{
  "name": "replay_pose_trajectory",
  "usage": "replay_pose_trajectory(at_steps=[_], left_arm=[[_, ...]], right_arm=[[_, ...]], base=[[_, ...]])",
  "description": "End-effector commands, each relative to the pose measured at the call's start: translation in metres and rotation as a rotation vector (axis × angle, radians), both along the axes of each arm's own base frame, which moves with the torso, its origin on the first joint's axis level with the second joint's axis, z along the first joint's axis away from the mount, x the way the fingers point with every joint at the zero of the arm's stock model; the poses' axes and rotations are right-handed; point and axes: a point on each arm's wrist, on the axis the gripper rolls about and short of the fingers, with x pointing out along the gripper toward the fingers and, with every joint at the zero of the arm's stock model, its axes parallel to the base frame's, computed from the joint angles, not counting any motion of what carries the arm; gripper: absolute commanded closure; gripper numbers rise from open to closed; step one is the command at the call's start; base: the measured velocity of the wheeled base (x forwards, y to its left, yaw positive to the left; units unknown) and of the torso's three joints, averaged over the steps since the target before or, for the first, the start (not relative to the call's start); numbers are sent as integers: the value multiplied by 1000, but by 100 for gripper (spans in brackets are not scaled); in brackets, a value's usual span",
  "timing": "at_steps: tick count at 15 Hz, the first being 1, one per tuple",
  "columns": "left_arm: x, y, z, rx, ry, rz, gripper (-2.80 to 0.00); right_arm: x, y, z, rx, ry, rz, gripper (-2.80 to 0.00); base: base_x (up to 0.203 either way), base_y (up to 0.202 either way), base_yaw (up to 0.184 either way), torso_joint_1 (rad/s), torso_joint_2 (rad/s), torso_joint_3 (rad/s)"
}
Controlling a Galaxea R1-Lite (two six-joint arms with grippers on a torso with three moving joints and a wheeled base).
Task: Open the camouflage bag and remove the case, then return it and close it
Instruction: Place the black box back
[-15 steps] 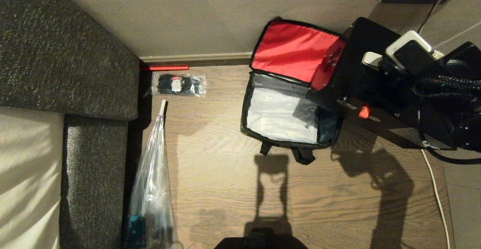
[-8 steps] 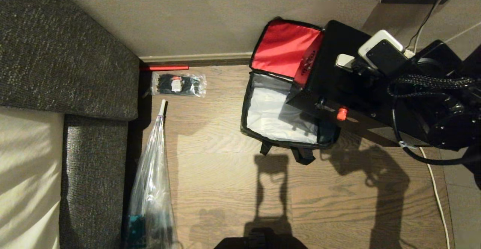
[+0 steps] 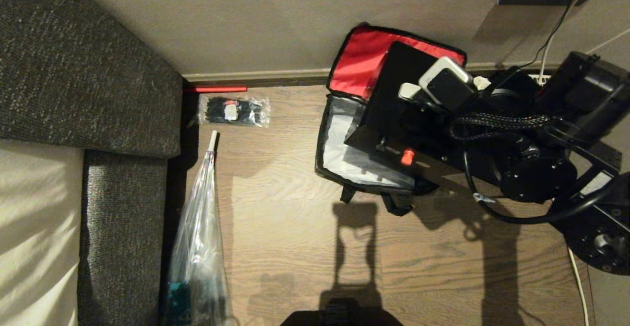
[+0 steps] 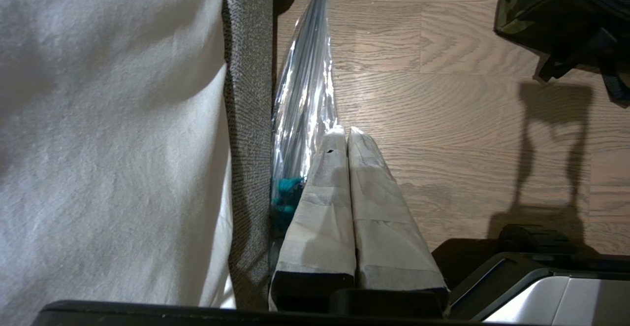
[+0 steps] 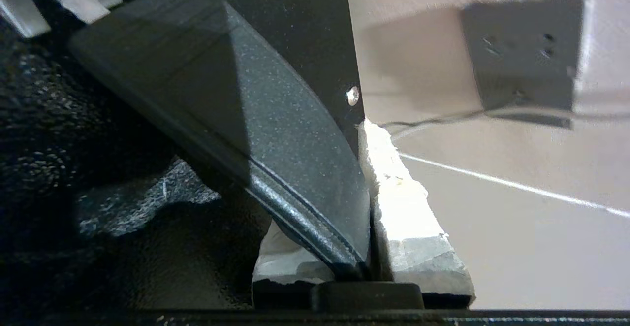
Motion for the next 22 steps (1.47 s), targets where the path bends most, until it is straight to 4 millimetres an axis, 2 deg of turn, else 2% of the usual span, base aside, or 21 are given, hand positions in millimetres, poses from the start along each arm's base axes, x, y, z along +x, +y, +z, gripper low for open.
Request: replay_pose_trajectory(at_steps=[1, 5, 10, 22], left_arm=[[0, 0, 0, 0, -1, 1, 0], [0, 0, 0, 0, 0, 1, 0], [0, 0, 0, 0, -1, 1, 0], [0, 0, 0, 0, -1, 1, 0]], right_arm=[[10, 17, -8, -13, 12, 20, 0], [23, 38, -14, -14, 14, 45, 0], [38, 53, -21, -16, 9, 59, 0], [27, 32, -22, -81, 13, 150, 0]], base=[[0, 0, 0, 0, 0, 0], [0, 0, 0, 0, 0, 0], [0, 0, 0, 0, 0, 0], [0, 0, 0, 0, 0, 0]])
